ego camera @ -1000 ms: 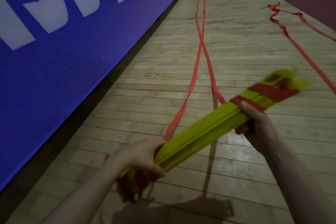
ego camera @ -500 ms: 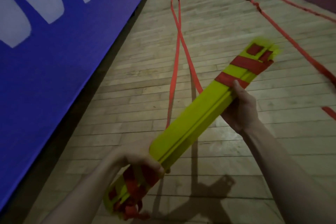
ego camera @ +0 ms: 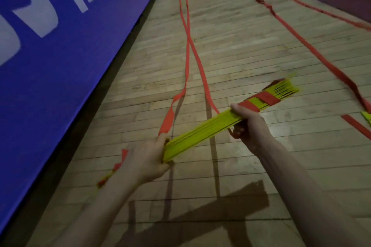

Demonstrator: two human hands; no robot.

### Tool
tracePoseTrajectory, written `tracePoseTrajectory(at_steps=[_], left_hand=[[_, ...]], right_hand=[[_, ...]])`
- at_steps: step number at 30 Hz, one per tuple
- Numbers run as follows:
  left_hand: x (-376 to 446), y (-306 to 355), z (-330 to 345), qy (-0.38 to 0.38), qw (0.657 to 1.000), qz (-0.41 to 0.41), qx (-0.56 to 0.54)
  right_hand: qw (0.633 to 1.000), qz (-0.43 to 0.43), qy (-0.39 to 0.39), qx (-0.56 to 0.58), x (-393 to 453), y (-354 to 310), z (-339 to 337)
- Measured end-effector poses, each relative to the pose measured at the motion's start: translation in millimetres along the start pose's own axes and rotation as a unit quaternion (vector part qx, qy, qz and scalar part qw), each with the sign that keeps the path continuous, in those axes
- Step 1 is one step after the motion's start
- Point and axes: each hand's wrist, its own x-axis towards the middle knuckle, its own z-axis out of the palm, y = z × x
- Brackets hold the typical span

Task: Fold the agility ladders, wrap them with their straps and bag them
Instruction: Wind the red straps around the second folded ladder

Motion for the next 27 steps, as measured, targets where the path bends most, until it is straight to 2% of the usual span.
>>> tracePoseTrajectory(at_steps=[1,2,3,6,9,10,13,17,22,24,27], left_hand=[[4,-5,-9,-0.109,0.991,-0.021,-0.073],[7,-9,-16,-0.199,0.967,-0.049,-0.149],[9,-14,-20,-0.252,0.941,-0.065,-0.217],[2,-16,-20,-0.297,0.891,-0.08,-0.333],[-7,-14,-14,-0.324,0.81,-0.093,-0.479],[-6,-11,-15,-0.329,0.8,-0.08,-0.496],[-1,-8,-19,-0.272,0.825,-0.023,-0.494],[4,-21,-23,-0.202,0.854,0.007,-0.48],[6,-31,-34,-0.107,0.895,0.006,-0.433],[10,-32,-37,-0.097,0.903,-0.003,-0.419],[16,-20,-34,-0.173,0.883,-0.018,-0.435]], right_hand=[[0.999,-0.021,-0.018,0.02,-1,-2,2],[0.998,-0.038,-0.034,0.027,-4,-4,4],[0.997,-0.051,-0.042,0.033,-7,-7,8],[0.99,-0.077,-0.04,0.109,-11,-15,11],[0.977,-0.092,-0.05,0.184,-13,-18,7],[0.977,-0.094,-0.052,0.187,-13,-18,5],[0.98,-0.091,-0.044,0.169,-12,-15,2],[0.979,-0.078,-0.027,0.188,-14,-15,3],[0.982,-0.063,-0.019,0.178,-16,-16,2],[0.982,-0.063,-0.033,0.176,-17,-13,4],[0.978,-0.072,-0.057,0.185,-19,-7,10]])
